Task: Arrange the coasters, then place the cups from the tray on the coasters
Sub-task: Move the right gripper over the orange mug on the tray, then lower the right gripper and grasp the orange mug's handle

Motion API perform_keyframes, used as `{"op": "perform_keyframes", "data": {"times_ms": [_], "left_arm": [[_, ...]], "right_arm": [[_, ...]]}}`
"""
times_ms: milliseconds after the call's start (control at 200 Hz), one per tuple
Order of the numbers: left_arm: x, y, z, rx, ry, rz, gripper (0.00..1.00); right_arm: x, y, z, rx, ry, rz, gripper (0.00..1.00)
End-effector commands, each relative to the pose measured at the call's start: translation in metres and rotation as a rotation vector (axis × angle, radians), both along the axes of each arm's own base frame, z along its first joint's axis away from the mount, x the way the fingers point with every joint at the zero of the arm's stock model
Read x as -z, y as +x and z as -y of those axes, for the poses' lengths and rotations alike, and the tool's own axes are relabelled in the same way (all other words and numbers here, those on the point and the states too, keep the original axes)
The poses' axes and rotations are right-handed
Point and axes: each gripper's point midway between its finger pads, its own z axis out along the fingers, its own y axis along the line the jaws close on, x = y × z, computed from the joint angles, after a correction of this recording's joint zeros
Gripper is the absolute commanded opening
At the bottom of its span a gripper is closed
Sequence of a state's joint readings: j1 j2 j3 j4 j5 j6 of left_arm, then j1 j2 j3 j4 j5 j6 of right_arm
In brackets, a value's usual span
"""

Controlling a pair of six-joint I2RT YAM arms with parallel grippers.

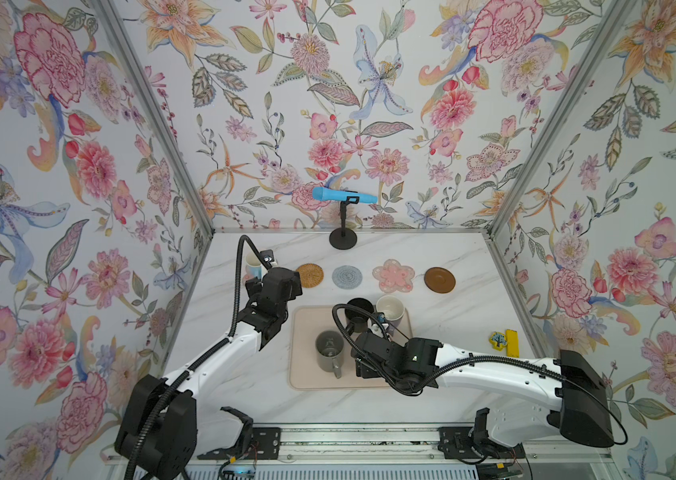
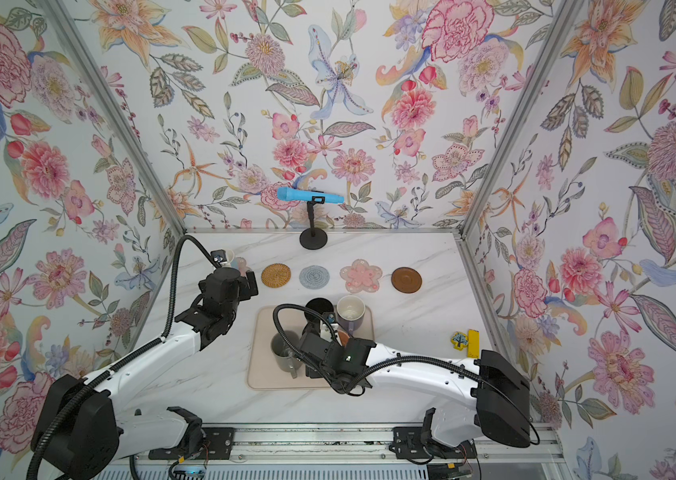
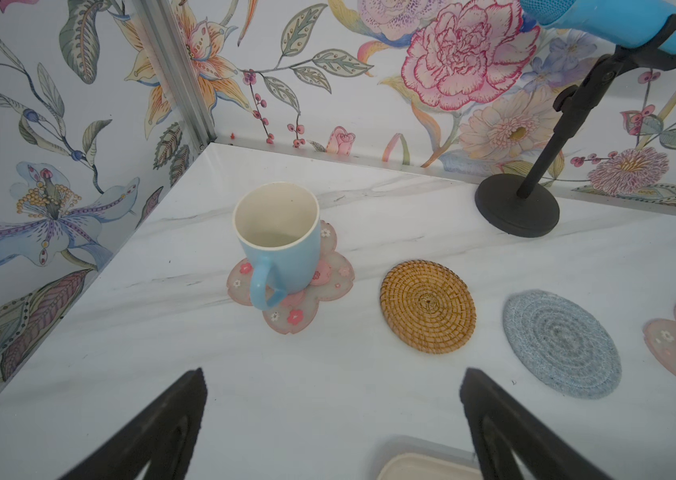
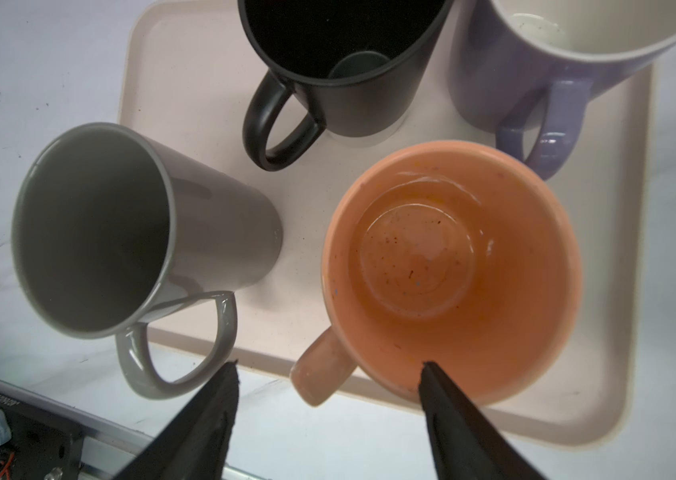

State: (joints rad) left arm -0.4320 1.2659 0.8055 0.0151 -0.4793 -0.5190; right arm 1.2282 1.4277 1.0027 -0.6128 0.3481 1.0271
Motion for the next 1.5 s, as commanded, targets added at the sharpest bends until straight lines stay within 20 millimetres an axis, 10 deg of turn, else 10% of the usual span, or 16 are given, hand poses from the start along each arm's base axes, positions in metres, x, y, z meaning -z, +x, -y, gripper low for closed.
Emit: {"op": "perform_keyframes", "data": {"times_ms": [0, 796, 1491], "left_arm": [[-0.007, -0.004, -0.004, -0.006, -0.010, -0.001, 0.99], [-0.017, -0.011, 0.004, 0.082, -0.014, 0.053, 0.99], [-0.013, -0.008, 0.009, 0.108, 0.005, 0.028, 0.99]], "right_arm": [[0.011, -0.008, 0.004, 0.028, -0.028, -0.061, 0.69], [-0.024, -0.004, -0.006, 0.010, -0.044, 0.020, 0.67], [0.006, -0.016, -0.006, -0.008, -0.078, -0.110, 0.47]]}}
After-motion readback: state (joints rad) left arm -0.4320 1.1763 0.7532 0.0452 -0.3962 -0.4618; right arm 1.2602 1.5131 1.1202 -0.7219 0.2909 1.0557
